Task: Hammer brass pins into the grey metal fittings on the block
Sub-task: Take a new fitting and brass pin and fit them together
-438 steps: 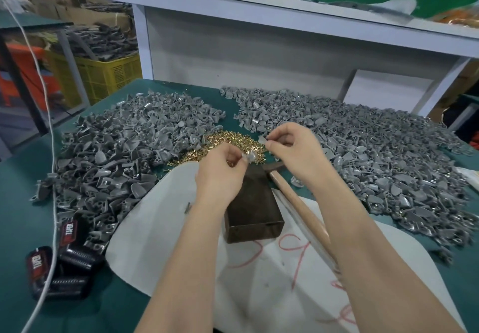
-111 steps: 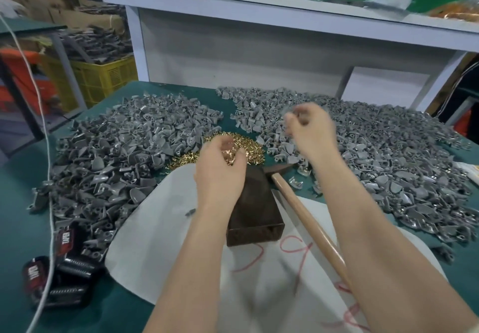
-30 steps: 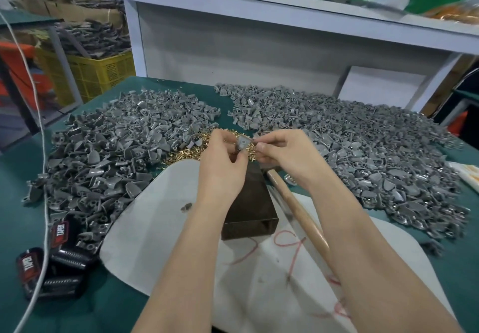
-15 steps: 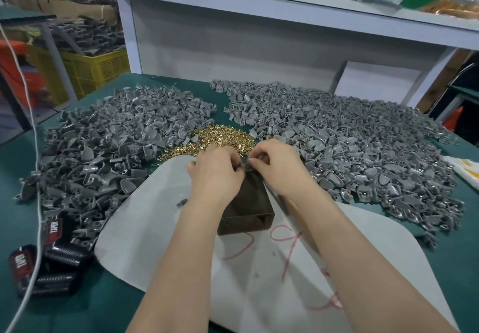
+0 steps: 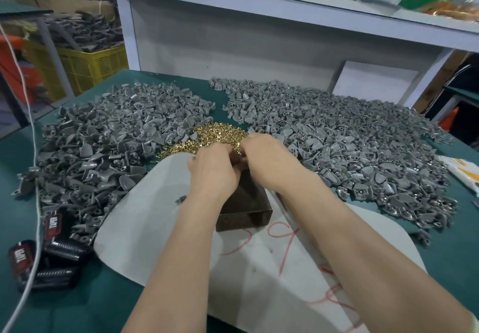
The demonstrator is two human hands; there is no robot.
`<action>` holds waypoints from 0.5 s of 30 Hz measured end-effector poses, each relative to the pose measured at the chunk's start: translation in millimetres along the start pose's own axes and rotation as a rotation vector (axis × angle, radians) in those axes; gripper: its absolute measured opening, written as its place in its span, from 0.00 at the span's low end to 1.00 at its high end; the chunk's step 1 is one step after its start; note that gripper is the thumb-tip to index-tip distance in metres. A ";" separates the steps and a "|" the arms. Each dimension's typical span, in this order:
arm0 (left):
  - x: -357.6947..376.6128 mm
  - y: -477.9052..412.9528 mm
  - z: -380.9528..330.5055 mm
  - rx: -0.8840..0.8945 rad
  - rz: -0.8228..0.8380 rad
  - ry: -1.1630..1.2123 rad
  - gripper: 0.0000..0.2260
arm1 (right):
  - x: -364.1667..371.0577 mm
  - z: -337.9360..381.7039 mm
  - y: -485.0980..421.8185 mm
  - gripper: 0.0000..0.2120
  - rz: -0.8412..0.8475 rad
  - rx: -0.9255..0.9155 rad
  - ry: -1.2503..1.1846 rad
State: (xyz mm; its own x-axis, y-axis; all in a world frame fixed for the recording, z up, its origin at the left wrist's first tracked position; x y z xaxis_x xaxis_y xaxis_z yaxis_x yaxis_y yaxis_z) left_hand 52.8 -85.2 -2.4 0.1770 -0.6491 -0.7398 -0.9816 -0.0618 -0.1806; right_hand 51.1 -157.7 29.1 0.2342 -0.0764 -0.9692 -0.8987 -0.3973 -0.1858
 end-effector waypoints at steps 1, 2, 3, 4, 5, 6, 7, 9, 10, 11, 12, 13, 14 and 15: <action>0.1 0.3 0.1 -0.002 0.004 0.001 0.05 | 1.3 -1.1 0.4 0.11 -0.008 0.005 -0.014; -0.2 0.6 0.6 -0.006 0.006 0.007 0.05 | 3.0 -4.4 0.4 0.10 -0.019 0.023 -0.050; -0.8 1.5 1.1 -0.011 0.004 0.024 0.05 | 4.9 -10.8 1.2 0.08 -0.031 0.057 -0.122; -1.9 2.7 1.2 -0.016 0.000 0.045 0.05 | 7.1 -19.4 3.3 0.06 -0.041 0.104 -0.224; -3.4 3.8 0.8 -0.018 -0.006 0.063 0.05 | 9.5 -27.9 6.3 0.06 -0.051 0.149 -0.342; -4.8 4.5 0.2 -0.018 -0.014 0.074 0.06 | 12.3 -34.5 9.5 0.07 -0.054 0.185 -0.449; -5.8 5.2 -0.3 -0.017 -0.019 0.079 0.06 | 15.4 -38.7 12.3 0.07 -0.050 0.208 -0.528; -6.1 5.4 -0.3 -0.016 -0.025 0.082 0.04 | 19.5 -42.3 16.2 0.08 -0.055 0.229 -0.606; -6.2 5.2 -0.1 -0.016 -0.028 0.081 0.03 | 19.6 -42.2 16.6 0.07 -0.067 0.230 -0.611; -6.1 4.9 0.0 -0.017 -0.028 0.076 0.02 | 19.0 -41.3 16.7 0.06 -0.081 0.226 -0.596; -5.9 4.5 0.4 -0.019 -0.028 0.072 0.03 | 18.3 -40.2 15.8 0.05 -0.091 0.219 -0.571; -5.6 4.3 0.7 -0.021 -0.026 0.071 0.03 | 17.4 -38.9 15.2 0.05 -0.101 0.212 -0.544; -5.6 4.2 0.9 -0.021 -0.025 0.073 0.03 | 17.0 -38.0 14.8 0.04 -0.108 0.211 -0.527; -5.5 4.3 1.1 -0.021 -0.023 0.075 0.03 | 17.0 -37.6 15.0 0.04 -0.114 0.217 -0.525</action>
State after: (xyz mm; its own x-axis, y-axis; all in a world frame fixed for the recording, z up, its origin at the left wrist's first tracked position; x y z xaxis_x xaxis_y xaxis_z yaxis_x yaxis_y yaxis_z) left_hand 47.7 -81.1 0.2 0.1946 -0.7024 -0.6846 -0.9787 -0.0929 -0.1829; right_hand 55.6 -199.4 16.0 0.1682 0.4421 -0.8811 -0.9471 -0.1753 -0.2688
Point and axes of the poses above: each hand's wrist, its own y-axis away from the middle knuckle, its own x-axis out of the palm, z = x × y, the point moved 10 cm from there along -y, towards the middle knuckle, and after that the axes turned 5 degrees about y, right-handed, at the moved point
